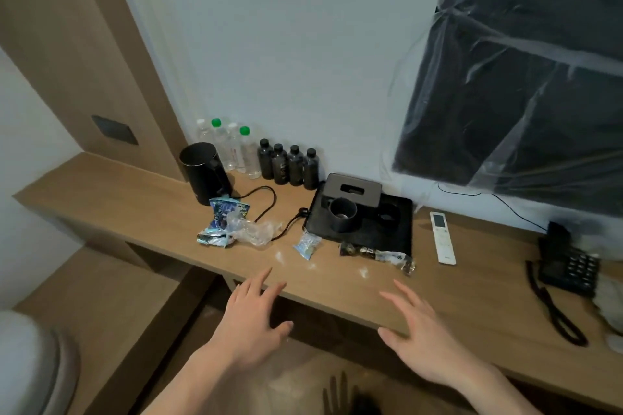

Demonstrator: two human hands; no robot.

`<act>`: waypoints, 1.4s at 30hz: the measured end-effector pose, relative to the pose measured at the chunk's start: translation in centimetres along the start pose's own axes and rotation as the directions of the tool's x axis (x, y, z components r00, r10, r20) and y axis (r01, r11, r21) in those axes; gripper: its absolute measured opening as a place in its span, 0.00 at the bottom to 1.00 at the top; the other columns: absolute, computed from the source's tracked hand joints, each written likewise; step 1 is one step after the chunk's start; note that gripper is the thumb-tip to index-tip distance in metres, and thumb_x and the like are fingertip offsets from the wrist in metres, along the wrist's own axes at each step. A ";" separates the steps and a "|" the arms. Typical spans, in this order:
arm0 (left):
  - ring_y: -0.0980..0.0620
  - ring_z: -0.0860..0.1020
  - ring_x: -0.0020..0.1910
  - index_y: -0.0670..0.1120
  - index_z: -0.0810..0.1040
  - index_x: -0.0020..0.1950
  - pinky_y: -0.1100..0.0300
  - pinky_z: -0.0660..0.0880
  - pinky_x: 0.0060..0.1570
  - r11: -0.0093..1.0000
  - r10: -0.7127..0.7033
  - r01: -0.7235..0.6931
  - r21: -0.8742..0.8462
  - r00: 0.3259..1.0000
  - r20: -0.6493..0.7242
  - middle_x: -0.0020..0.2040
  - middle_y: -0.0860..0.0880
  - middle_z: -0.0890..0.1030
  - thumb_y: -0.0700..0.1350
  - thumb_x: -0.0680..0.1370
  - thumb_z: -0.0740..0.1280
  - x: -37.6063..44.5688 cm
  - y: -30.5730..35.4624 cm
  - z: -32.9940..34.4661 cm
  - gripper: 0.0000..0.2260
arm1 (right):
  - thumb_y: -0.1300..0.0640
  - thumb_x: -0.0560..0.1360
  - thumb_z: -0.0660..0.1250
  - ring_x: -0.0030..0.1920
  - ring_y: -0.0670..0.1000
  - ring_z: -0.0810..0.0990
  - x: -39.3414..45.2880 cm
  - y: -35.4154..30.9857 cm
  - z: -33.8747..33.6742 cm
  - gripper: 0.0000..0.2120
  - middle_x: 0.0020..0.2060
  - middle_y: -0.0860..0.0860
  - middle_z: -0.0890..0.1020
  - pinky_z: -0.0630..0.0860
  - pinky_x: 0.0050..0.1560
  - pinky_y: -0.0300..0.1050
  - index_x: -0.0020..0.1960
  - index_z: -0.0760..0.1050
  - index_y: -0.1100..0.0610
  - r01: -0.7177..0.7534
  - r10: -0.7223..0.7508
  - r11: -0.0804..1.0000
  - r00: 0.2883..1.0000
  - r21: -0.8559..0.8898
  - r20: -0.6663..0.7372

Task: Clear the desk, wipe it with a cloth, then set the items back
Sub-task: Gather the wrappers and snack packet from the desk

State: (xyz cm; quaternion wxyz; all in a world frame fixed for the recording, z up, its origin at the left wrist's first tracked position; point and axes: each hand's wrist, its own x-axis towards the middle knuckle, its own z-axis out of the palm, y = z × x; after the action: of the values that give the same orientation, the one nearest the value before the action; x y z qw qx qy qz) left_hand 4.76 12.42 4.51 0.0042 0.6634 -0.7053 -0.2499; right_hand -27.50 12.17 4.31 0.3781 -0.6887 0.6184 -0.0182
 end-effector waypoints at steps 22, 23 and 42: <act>0.47 0.66 0.77 0.53 0.70 0.77 0.52 0.66 0.76 0.937 -0.247 0.299 -0.180 0.933 0.260 0.82 0.51 0.57 0.55 0.78 0.70 24.0 -3.0 2.8 0.27 | 0.47 0.79 0.68 0.76 0.52 0.65 26.3 9.2 -3.0 0.29 0.78 0.46 0.64 0.68 0.75 0.51 0.78 0.66 0.45 -0.146 0.151 0.983 0.988 -0.108 0.039; 0.47 0.66 0.77 0.52 0.69 0.77 0.54 0.65 0.76 0.935 -0.249 0.306 -0.178 0.926 0.284 0.82 0.51 0.57 0.54 0.79 0.69 24.6 -2.6 2.9 0.27 | 0.47 0.79 0.68 0.75 0.52 0.65 27.0 9.7 -2.8 0.29 0.77 0.46 0.65 0.69 0.74 0.51 0.78 0.65 0.45 -0.152 0.159 0.979 0.986 -0.134 0.040; 0.45 0.66 0.76 0.43 0.61 0.81 0.52 0.66 0.77 0.772 -0.246 0.492 -0.404 0.816 0.524 0.81 0.50 0.52 0.37 0.74 0.75 32.1 -3.1 8.0 0.38 | 0.62 0.75 0.70 0.59 0.49 0.77 28.8 13.8 -0.8 0.20 0.59 0.45 0.76 0.77 0.62 0.46 0.64 0.78 0.45 -0.321 0.293 0.931 0.941 -0.174 -0.167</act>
State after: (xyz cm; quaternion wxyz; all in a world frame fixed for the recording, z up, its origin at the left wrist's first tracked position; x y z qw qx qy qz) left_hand 1.10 -14.92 -14.07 -0.0268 0.6904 -0.4436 -0.5708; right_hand -32.72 -12.47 -15.37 0.2619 -0.6148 0.7418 0.0556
